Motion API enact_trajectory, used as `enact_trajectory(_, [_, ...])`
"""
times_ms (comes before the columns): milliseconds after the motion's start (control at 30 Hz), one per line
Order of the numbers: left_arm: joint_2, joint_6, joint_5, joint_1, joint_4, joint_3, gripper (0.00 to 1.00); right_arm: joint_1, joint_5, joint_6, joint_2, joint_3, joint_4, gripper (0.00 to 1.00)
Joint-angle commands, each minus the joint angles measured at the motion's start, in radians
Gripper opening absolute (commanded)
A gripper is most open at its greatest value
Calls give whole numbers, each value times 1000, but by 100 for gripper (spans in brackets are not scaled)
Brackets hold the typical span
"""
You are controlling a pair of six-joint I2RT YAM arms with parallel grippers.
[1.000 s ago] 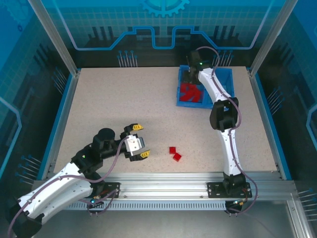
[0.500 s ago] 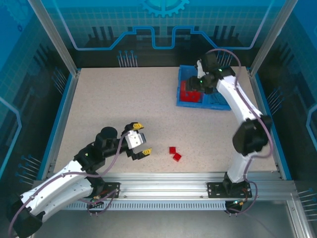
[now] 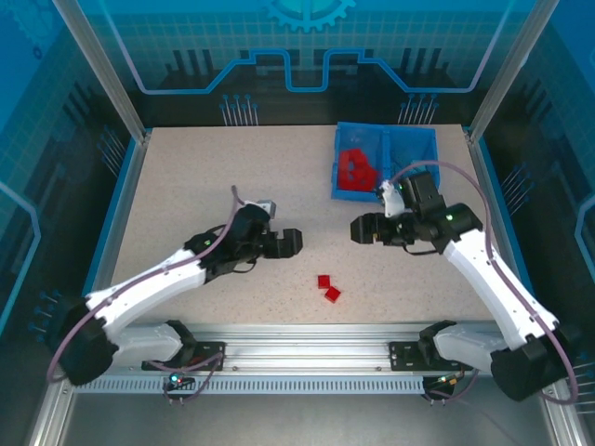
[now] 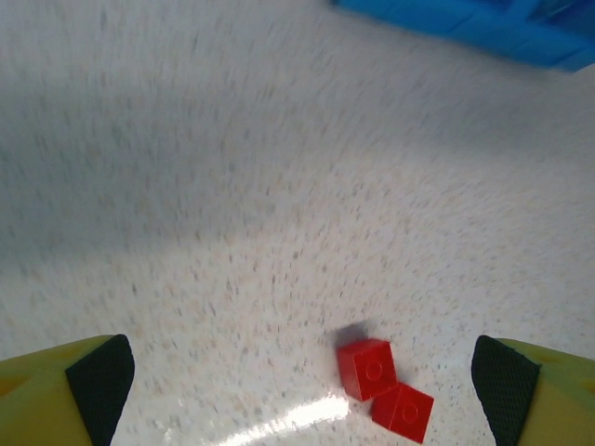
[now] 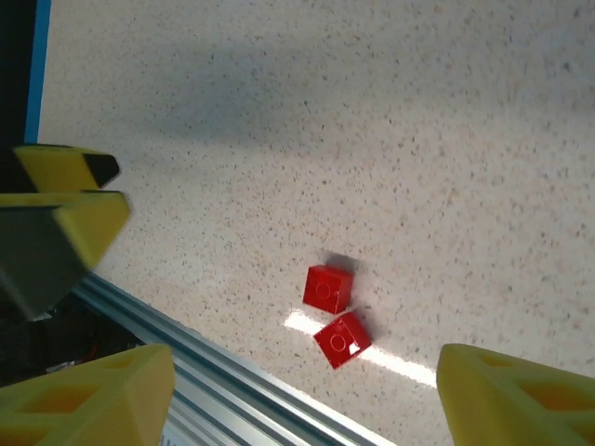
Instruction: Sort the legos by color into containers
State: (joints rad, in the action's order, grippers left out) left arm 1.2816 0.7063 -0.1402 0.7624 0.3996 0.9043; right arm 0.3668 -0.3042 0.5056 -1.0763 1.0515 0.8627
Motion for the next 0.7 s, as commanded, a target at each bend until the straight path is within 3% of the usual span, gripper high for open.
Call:
enact_trajectory(0, [136, 212, -53, 81, 215, 153, 97, 9, 30, 130, 97, -89, -30, 81])
enact_trajectory(100, [297, 252, -24, 134, 287, 281, 95, 1, 161, 155, 156, -111, 66, 92])
enact_trajectory(200, [400, 291, -40, 176, 310, 341, 92, -32, 180, 140, 195, -126, 115, 100])
enact_trajectory(667, [576, 341, 97, 198, 210, 373, 86, -53, 96, 96, 227, -166, 130, 100])
